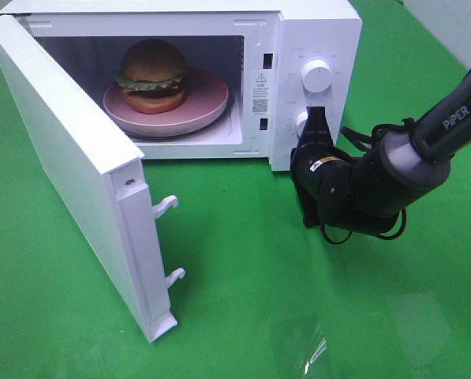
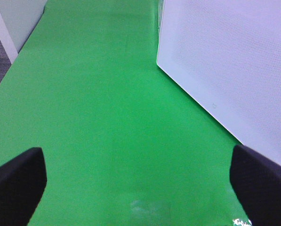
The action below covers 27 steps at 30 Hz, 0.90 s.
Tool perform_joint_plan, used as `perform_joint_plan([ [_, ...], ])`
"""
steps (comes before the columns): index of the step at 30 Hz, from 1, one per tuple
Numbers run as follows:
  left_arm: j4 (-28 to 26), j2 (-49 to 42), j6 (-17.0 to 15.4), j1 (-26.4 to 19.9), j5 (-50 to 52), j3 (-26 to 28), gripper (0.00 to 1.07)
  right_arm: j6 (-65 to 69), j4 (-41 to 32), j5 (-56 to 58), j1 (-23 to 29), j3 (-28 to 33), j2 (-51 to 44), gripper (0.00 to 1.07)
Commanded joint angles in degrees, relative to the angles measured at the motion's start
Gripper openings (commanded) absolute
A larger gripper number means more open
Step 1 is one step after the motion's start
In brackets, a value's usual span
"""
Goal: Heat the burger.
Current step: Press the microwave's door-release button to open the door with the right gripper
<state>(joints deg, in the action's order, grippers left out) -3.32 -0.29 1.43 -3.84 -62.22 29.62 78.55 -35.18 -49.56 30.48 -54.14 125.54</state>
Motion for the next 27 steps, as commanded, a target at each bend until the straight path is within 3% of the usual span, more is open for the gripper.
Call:
perform_joint_plan([
  [1,-0.3,-0.9,-0.1,0.3,0.9,0.0,0.98,-1.3,2.6,-18.9,-2.9,-6.4,-1.5,0.00],
  [11,-0.3,-0.9,-0.1,0.3,0.9,0.0,0.98,-1.1,3.4,-14.3,-1.2,-6.4,-1.5,0.00],
  [16,-0.3,-0.9,-0.1,0.3,0.9,0.0,0.98,-1.1,4.2,-4.1,-0.2,-5.7,-2.7,0.00],
  [27,-0.3,-0.9,-0.1,0.3,0.9,0.0,0.98,-4.5,6.1,8.4,-0.2,2.3,-8.1,0.00],
])
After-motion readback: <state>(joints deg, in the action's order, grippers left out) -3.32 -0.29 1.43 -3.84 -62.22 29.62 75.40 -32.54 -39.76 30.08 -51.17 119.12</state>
